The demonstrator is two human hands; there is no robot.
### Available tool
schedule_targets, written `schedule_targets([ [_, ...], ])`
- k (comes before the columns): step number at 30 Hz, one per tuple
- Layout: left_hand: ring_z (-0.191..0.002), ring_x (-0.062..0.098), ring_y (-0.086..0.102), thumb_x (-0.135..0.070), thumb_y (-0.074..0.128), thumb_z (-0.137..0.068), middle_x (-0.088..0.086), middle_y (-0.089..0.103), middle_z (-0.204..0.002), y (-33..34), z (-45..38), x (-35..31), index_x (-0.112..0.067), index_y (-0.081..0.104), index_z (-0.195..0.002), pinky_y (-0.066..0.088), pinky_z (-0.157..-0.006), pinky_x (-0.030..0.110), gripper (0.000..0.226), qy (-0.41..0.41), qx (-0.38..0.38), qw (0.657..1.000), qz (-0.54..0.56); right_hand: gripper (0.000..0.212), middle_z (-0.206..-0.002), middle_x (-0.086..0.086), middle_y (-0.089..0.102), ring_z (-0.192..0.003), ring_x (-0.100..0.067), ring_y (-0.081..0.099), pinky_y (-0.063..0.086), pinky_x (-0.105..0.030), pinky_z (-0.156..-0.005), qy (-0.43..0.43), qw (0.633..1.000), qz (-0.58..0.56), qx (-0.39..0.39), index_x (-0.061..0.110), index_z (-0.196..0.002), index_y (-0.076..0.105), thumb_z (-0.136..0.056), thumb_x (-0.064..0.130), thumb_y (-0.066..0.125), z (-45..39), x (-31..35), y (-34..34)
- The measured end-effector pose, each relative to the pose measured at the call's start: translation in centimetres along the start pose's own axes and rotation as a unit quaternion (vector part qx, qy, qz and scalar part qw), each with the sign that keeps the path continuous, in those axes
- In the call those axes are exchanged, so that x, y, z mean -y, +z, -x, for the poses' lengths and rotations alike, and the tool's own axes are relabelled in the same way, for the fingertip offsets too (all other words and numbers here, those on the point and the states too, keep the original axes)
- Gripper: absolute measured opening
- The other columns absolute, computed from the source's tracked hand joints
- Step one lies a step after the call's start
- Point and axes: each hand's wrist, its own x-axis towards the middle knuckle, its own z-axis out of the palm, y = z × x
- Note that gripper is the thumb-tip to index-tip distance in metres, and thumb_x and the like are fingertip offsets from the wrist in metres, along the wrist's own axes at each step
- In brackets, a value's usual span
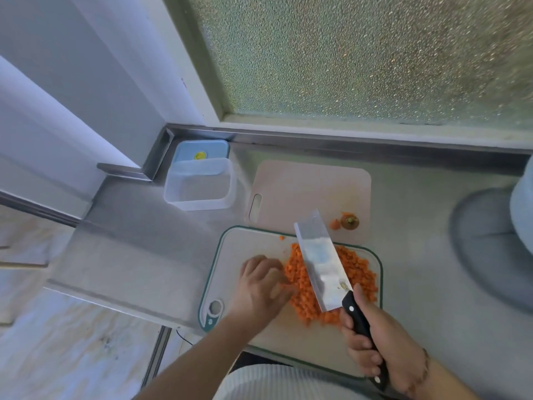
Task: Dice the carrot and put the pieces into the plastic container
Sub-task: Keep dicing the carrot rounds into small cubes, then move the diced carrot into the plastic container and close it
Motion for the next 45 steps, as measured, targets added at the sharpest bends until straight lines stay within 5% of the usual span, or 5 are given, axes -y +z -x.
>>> schedule_targets([
  [6, -0.141, 0.029, 0.045, -0.055, 0.031, -0.105, 0.014, 0.050, -0.151, 1.9, -4.1, 3.7, -0.002, 0.057, -0.140, 0.040, -0.114, 0.051, 0.068, -0.047, 0.179, 0.982, -0.034, 0.062, -0.049, 0.000, 0.032, -0.036, -0.014, 0.025, 0.024, -0.021, -0.038, -0.160, 0.949, 0.261, -0.076, 0.018, -0.067, 0.049, -0.082, 0.076, 0.035, -0.3, 5.3, -0.3],
  [11, -0.146, 0.024, 0.040, -0.046, 0.034, -0.108, 0.009, 0.051, -0.151, 1.9, -2.1, 4.4, -0.008, 0.055, -0.144, 0.029, -0.120, 0.043, 0.056, 0.021, 0.172, 0.985, -0.010, 0.055, -0.076, 0.002, 0.067, -0.076, -0.021, 0.065, 0.042, -0.034, -0.058, -0.325, 0.569, 0.717, -0.238, 0.026, -0.076, 0.051, -0.084, 0.077, 0.033, -4.8, 12.2, -3.1],
  [20, -0.143, 0.020, 0.045, -0.032, 0.051, -0.102, 0.004, 0.054, -0.149, 0.5, -1.0, 3.9, -0.012, 0.056, -0.143, 0.036, -0.118, 0.042, 0.045, 0.032, 0.132, 0.990, 0.039, 0.047, -0.112, 0.006, 0.057, -0.114, -0.021, 0.047, 0.040, -0.035, -0.086, -0.268, 0.372, 0.847, -0.269, 0.029, -0.113, 0.062, -0.093, 0.062, 0.035, -12.5, 19.9, -3.0],
  [37, -0.111, 0.033, 0.048, -0.027, 0.046, -0.071, 0.010, 0.058, -0.129, -7.4, 5.3, 7.9, -0.008, 0.062, -0.129, 0.044, -0.090, 0.051, 0.063, -0.174, 0.126, 0.975, -0.061, 0.010, -0.074, -0.008, 0.064, -0.080, -0.032, 0.065, 0.037, -0.028, -0.071, -0.200, 0.746, 0.439, -0.459, 0.016, -0.079, 0.059, -0.085, 0.014, 0.067, -3.1, -1.3, -5.0],
  [45, -0.120, 0.041, 0.043, 0.011, 0.062, -0.068, 0.016, 0.040, -0.141, -7.7, 4.7, 6.9, -0.002, 0.046, -0.145, 0.044, -0.099, 0.049, 0.080, -0.287, 0.186, 0.939, 0.028, 0.016, -0.087, -0.017, 0.071, -0.088, -0.033, 0.066, 0.047, -0.032, -0.078, -0.163, 0.745, 0.399, -0.509, 0.003, -0.098, 0.068, -0.084, 0.012, 0.069, -3.8, -7.7, -4.1],
])
